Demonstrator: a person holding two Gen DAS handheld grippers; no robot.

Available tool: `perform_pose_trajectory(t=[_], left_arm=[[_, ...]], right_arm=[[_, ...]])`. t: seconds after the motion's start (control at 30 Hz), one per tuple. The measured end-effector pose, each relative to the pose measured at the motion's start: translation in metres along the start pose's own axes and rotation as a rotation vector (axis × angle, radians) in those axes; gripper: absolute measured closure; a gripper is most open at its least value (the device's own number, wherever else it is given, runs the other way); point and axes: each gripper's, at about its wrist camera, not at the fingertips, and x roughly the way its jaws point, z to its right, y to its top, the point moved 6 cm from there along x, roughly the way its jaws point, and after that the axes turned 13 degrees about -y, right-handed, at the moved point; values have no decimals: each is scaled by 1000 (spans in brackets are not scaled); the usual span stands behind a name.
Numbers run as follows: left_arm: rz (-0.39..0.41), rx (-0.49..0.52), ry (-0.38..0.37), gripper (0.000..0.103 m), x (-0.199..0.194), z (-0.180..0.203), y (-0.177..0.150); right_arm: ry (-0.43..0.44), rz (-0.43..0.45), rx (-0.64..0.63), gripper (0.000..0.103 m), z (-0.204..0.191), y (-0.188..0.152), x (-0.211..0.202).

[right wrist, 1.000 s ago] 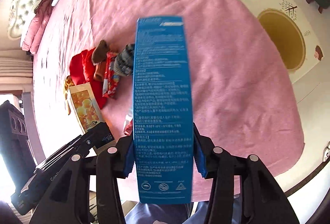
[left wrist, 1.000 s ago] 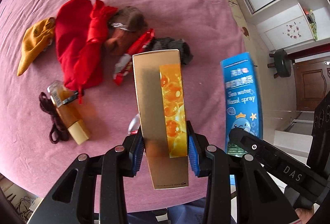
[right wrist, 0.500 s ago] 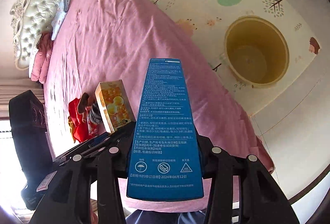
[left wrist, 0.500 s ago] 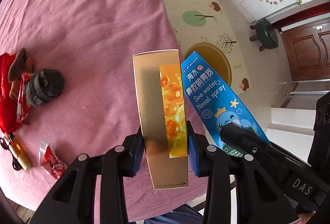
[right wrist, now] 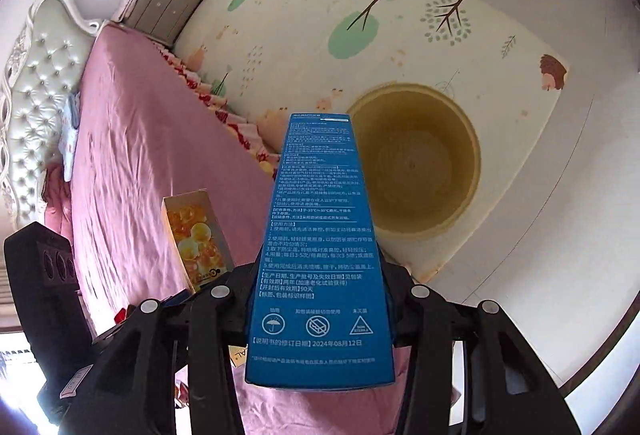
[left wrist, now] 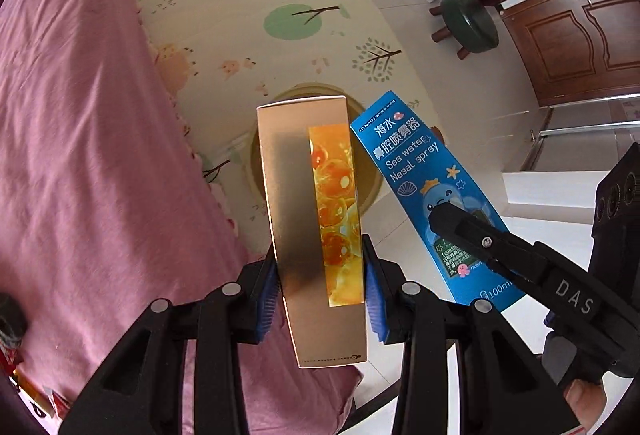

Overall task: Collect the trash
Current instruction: 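Open both tools to drop the boxes into the yellow bin, then grasp the honey bottle with the left tool while the right tool grasps the red wrapper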

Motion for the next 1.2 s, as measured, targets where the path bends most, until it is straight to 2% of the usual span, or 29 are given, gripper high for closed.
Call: perform_pose_trajectory(t=[0.03, 0.07, 0.1, 0.23, 0.43, 0.6, 0.8, 1.0, 1.2], left_arm=[[-4, 14, -8, 59, 6, 6, 7], [0, 30, 3, 37, 10, 10, 14], [10, 42, 16, 23, 12, 13, 19], [-9, 49, 10, 23, 20, 17, 30], [-23, 42, 33, 23, 20, 7, 28], [-10, 10, 37, 23, 6, -7, 22], [36, -3, 60, 23, -27, -23, 10], [110, -26, 104, 23, -83, -54, -26], [171, -134, 145, 23, -141, -117, -91]], right_arm=[[-9, 8, 16, 57, 6, 8, 0], [-13, 12, 31, 52, 12, 16, -1], [-10, 22, 42, 48, 15, 21, -3], [-22, 52, 64, 46, 26, 34, -9], [-27, 34, 57, 46, 24, 23, -5], [-16, 18, 24, 46, 8, 9, -6], [-7, 29, -60, 46, -29, -12, -19], [8, 46, -184, 46, -85, -49, -35], [34, 13, -335, 46, -151, -112, -31]])
